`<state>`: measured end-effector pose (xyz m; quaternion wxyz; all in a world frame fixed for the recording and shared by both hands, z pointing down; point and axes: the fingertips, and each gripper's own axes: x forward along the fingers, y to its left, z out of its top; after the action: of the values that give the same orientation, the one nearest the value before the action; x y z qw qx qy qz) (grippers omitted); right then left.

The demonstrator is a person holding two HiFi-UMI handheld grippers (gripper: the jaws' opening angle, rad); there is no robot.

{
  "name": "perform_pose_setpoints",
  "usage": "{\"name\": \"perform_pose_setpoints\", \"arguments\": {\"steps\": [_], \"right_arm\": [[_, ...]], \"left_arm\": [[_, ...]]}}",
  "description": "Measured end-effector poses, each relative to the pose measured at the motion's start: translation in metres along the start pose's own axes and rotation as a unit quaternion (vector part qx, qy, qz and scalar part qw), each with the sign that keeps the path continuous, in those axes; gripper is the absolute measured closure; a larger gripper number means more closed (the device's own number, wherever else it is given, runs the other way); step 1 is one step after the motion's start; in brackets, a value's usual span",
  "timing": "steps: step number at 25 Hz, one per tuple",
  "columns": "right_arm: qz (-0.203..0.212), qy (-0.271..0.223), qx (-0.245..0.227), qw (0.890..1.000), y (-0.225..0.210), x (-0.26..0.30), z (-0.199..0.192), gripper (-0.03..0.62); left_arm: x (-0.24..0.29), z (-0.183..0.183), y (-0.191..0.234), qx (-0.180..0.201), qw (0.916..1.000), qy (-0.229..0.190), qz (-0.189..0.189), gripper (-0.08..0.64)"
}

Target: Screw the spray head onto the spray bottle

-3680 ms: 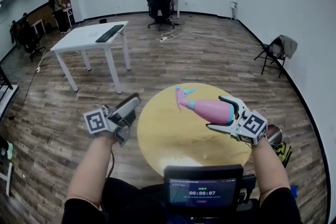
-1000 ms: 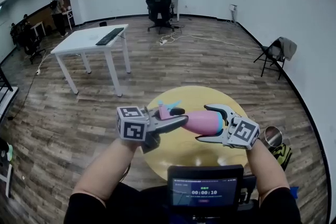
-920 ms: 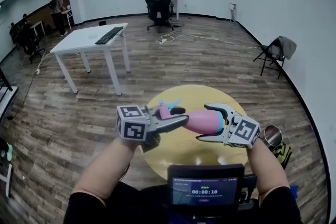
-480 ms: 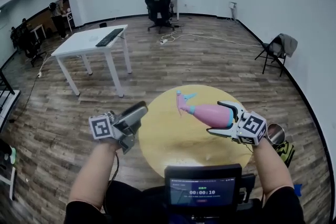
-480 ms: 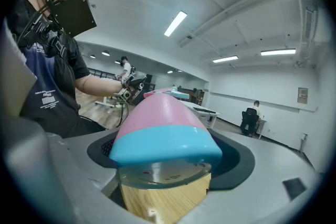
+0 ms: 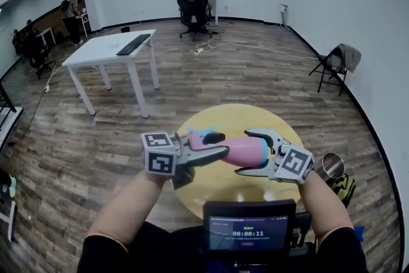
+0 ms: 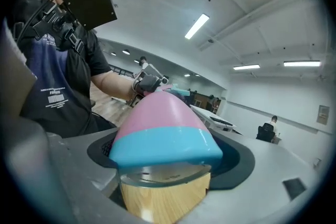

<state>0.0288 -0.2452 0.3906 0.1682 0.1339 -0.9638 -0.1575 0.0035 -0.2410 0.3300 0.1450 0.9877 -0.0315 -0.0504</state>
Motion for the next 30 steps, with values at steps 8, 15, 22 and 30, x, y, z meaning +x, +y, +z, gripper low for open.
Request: {"name": "perform_pose_setpoints", "arguments": {"steps": [8, 15, 22, 30], "right_arm": [[0.019, -0.004, 0.005, 1.000, 0.008, 0.002, 0.007, 0.112], [-0.045, -0.001, 0.052, 0.998, -0.023, -0.035, -0.027, 0.112], [-0.050, 0.016, 0.028, 0.998, -0.022, -0.029, -0.027, 0.112], [0.006, 0.005, 0.022, 1.000, -0.001, 0.001, -0.004, 0.113]], "left_arm": [[-0.010, 0.004, -0.020, 0.036, 0.9980, -0.027, -0.045, 0.295], [-0.081, 0.014, 0.028, -0.060, 0.9924, -0.095, 0.051, 0.218], [-0.079, 0.015, 0.033, -0.112, 0.9876, -0.106, 0.033, 0.166], [-0.007, -0.004, 0.011, -0.005, 0.9998, -0.001, 0.019, 0.374]]}}
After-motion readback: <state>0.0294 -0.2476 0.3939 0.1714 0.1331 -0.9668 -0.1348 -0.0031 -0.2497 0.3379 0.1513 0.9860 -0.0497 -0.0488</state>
